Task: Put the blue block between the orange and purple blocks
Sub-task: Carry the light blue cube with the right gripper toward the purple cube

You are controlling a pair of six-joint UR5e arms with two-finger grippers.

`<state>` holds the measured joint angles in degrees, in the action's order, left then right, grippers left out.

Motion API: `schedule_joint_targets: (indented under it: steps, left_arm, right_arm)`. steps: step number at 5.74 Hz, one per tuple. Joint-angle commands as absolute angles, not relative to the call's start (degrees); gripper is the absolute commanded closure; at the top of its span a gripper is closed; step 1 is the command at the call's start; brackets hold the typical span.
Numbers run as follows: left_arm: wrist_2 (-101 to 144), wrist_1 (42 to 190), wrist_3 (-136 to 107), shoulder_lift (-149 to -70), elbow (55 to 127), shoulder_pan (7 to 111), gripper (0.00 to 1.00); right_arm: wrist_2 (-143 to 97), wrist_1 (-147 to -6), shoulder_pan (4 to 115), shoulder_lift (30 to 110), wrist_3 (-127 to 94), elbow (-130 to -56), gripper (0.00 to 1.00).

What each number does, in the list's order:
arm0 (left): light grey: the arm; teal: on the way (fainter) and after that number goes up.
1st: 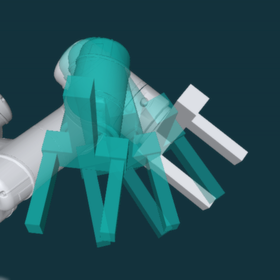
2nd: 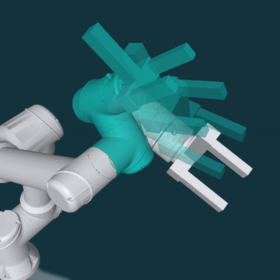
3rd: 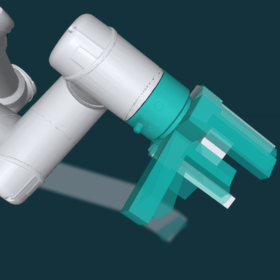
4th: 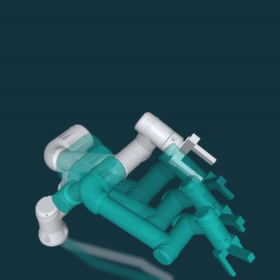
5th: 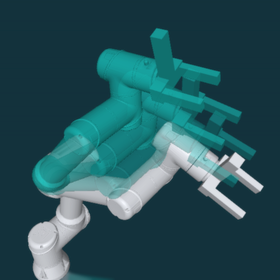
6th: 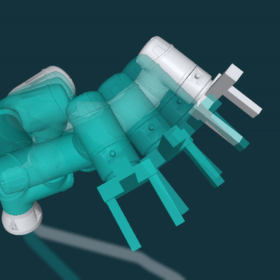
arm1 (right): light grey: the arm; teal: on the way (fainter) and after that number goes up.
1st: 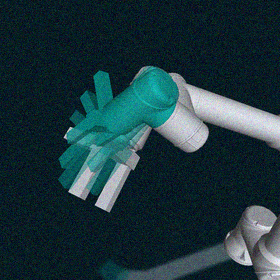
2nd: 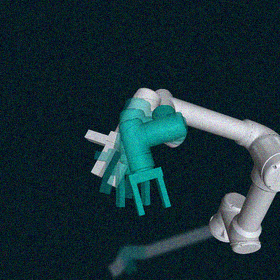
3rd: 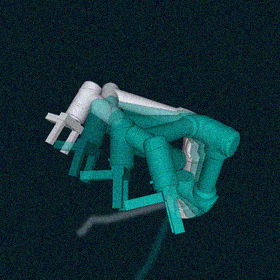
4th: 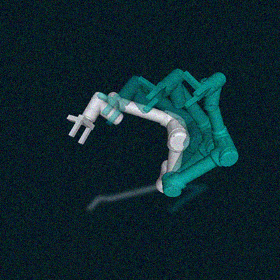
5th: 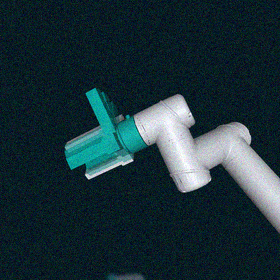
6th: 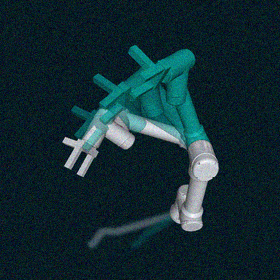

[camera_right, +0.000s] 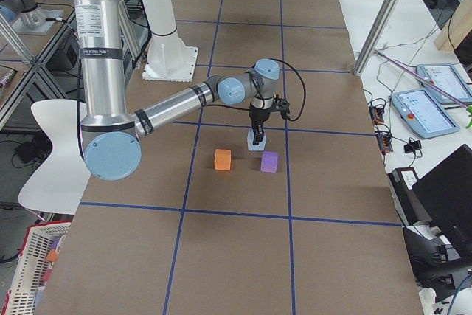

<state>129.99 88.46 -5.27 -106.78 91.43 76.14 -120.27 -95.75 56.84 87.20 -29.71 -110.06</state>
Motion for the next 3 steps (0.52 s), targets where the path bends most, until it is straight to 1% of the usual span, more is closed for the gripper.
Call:
schedule_joint_targets:
  steps: [1, 3]
  left_arm:
    - [130.0, 88.5, -5.3, -106.8, 91.5, 76.1, 0.0]
    - [129.8, 88.5, -5.3, -107.0, 91.6, 76.1, 0.0]
  right_arm:
    - [-120.2, -95.7, 56.8, 86.9, -29.7, -107.2, 1.0]
    - [-120.2, -95.7, 56.8, 87.0, -29.8, -105.5, 1.0]
